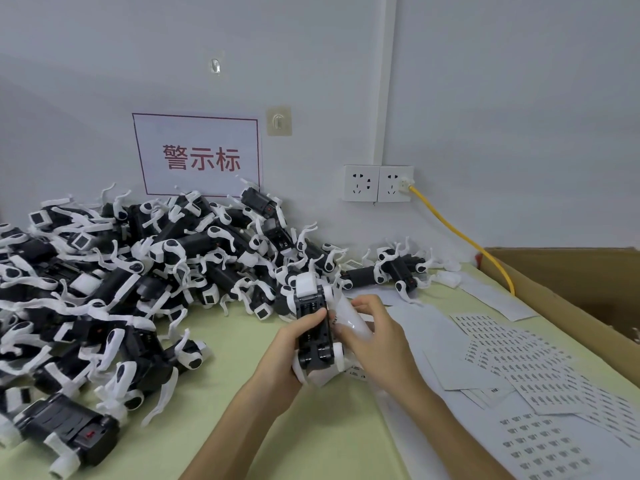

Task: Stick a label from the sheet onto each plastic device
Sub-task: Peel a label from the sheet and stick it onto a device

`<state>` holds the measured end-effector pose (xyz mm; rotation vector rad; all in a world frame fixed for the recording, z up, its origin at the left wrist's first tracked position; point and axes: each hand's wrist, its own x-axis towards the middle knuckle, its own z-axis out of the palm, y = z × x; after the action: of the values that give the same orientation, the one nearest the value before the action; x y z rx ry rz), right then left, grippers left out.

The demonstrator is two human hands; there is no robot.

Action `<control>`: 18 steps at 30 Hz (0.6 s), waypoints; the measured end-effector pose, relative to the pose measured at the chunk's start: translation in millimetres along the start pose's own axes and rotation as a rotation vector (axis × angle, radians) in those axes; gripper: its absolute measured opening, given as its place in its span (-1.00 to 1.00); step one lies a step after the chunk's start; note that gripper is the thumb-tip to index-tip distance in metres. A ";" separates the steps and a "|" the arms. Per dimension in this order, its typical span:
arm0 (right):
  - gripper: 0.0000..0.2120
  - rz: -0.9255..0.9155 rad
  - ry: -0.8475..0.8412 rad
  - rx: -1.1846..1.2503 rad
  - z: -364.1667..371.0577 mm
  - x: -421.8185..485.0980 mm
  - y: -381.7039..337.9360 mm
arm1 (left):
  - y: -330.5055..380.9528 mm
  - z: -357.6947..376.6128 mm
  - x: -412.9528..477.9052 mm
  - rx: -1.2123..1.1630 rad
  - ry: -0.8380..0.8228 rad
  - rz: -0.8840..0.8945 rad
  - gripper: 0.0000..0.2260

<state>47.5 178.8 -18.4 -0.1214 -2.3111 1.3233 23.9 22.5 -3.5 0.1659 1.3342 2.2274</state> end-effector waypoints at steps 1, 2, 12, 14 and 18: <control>-0.69 -0.011 0.002 0.004 -0.3 0.1 -0.1 | -0.6 -0.6 1.0 -0.013 0.002 0.010 -0.53; -0.69 -0.024 0.002 0.003 -0.2 0.1 -0.3 | -0.8 -1.0 1.3 -0.034 0.003 0.022 -0.56; -0.60 -0.153 0.016 0.017 0.8 -2.9 -0.8 | 0.0 -6.2 4.3 -0.069 0.014 0.102 -0.49; -0.65 -0.176 0.050 0.018 0.1 -3.0 -2.0 | -0.6 -6.3 4.7 -0.082 0.002 0.108 -0.63; -0.79 -0.183 0.095 0.040 -4.4 -2.6 -4.1 | 0.6 -3.4 2.5 -0.093 -0.042 0.121 -0.82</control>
<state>52.3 179.4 -14.1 0.0382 -2.1589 1.2431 20.3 20.9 -5.1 0.2651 1.2247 2.3681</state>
